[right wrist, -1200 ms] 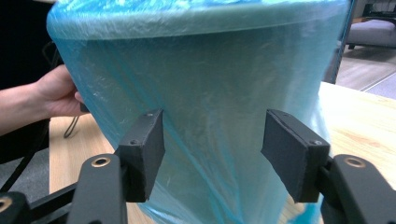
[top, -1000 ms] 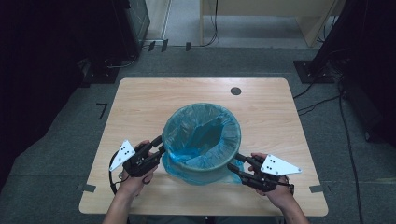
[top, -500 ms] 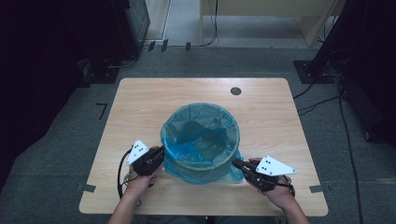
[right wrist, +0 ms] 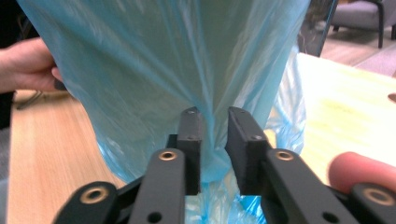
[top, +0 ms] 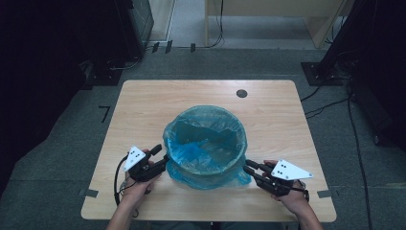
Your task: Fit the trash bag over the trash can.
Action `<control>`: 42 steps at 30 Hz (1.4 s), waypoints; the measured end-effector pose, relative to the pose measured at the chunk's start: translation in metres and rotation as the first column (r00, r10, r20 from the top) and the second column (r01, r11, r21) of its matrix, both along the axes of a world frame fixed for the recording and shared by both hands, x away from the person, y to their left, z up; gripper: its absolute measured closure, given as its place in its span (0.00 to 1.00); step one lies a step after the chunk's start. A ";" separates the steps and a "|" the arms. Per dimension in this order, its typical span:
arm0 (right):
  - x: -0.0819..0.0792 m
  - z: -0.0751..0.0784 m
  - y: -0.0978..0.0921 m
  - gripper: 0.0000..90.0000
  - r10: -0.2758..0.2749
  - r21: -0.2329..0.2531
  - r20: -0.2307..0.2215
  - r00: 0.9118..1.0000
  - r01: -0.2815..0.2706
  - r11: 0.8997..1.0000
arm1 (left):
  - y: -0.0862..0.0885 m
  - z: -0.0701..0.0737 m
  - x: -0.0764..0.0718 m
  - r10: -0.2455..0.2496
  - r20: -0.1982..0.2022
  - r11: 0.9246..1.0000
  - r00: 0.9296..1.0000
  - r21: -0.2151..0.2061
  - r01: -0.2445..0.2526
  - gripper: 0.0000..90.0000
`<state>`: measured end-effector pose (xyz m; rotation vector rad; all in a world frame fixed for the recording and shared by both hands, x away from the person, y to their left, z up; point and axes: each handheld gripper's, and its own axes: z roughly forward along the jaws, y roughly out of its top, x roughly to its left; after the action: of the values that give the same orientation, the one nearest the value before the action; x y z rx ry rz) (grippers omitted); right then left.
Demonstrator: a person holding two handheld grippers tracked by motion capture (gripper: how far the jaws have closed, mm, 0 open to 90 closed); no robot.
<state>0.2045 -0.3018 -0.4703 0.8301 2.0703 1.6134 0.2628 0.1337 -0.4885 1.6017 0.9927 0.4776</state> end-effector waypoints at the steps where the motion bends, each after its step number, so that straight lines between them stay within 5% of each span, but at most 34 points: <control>1: -0.001 0.003 -0.003 0.86 0.001 0.007 0.004 1.000 -0.001 1.000 | 0.005 0.001 -0.001 0.012 0.001 1.000 1.000 0.009 -0.012 0.29; 3: -0.003 0.009 -0.010 0.93 -0.001 0.016 0.026 1.000 0.000 1.000 | 0.018 0.003 -0.002 0.079 -0.033 0.996 0.996 0.031 -0.078 0.21; 7: -0.004 0.017 -0.018 0.97 -0.007 0.014 0.044 0.999 0.007 1.000 | 0.029 -0.002 -0.003 0.127 -0.080 0.988 0.989 0.101 -0.119 0.18; 12: -0.005 0.039 -0.029 1.00 -0.003 0.012 0.093 0.996 0.001 1.000 | 0.043 -0.014 -0.014 0.155 -0.103 0.965 0.982 0.230 -0.128 0.15; 16: -0.002 0.061 -0.032 1.00 0.026 0.017 0.142 0.990 -0.029 0.999 | 0.053 -0.019 -0.022 0.173 -0.126 0.954 0.977 0.269 -0.134 0.13; 23: 0.016 0.101 -0.010 1.00 0.172 -0.083 0.188 0.967 -0.159 0.984 | 0.056 -0.026 -0.024 0.190 -0.165 0.940 0.968 0.314 -0.131 0.11; 30: 0.035 0.142 0.034 1.00 0.390 -0.284 0.204 0.898 -0.327 0.901 | 0.049 -0.028 -0.021 0.209 -0.217 0.919 0.954 0.378 -0.115 0.11; 31: 0.037 0.145 0.039 1.00 0.404 -0.295 0.201 0.892 -0.338 0.894 | 0.048 -0.029 -0.020 0.214 -0.230 0.914 0.949 0.391 -0.111 0.11; 33: 0.042 0.152 0.050 1.00 0.454 -0.337 0.210 0.866 -0.372 0.865 | 0.047 -0.030 -0.017 0.224 -0.263 0.907 0.939 0.408 -0.102 0.11; 36: 0.048 0.158 0.072 1.00 0.550 -0.440 0.215 0.807 -0.423 0.792 | 0.047 -0.030 -0.017 0.230 -0.265 0.908 0.936 0.405 -0.108 0.11; 37: 0.049 0.159 0.076 1.00 0.571 -0.460 0.210 0.794 -0.435 0.774 | 0.047 -0.030 -0.016 0.230 -0.265 0.908 0.936 0.405 -0.108 0.11; 38: 0.052 0.161 0.091 1.00 0.635 -0.505 0.189 0.749 -0.480 0.717 | 0.047 -0.030 -0.016 0.231 -0.265 0.908 0.936 0.404 -0.109 0.11; 39: 0.054 0.161 0.096 1.00 0.650 -0.516 0.182 0.738 -0.491 0.702 | 0.047 -0.030 -0.016 0.231 -0.265 0.908 0.936 0.404 -0.109 0.11; 40: 0.054 0.161 0.096 1.00 0.650 -0.516 0.182 0.738 -0.491 0.702 | 0.047 -0.030 -0.016 0.231 -0.265 0.908 0.936 0.404 -0.109 0.11; 41: 0.059 0.162 0.110 1.00 0.681 -0.551 0.140 0.719 -0.515 0.657 | 0.047 -0.030 -0.016 0.232 -0.265 0.908 0.936 0.405 -0.110 0.11; 42: 0.059 0.162 0.110 1.00 0.681 -0.551 0.140 0.719 -0.515 0.657 | 0.047 -0.030 -0.016 0.232 -0.265 0.908 0.936 0.405 -0.110 0.11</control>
<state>0.2633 -0.1923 -0.3085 -0.3597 2.4516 1.2688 0.2467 0.1811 -0.5187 1.9927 1.3489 0.5822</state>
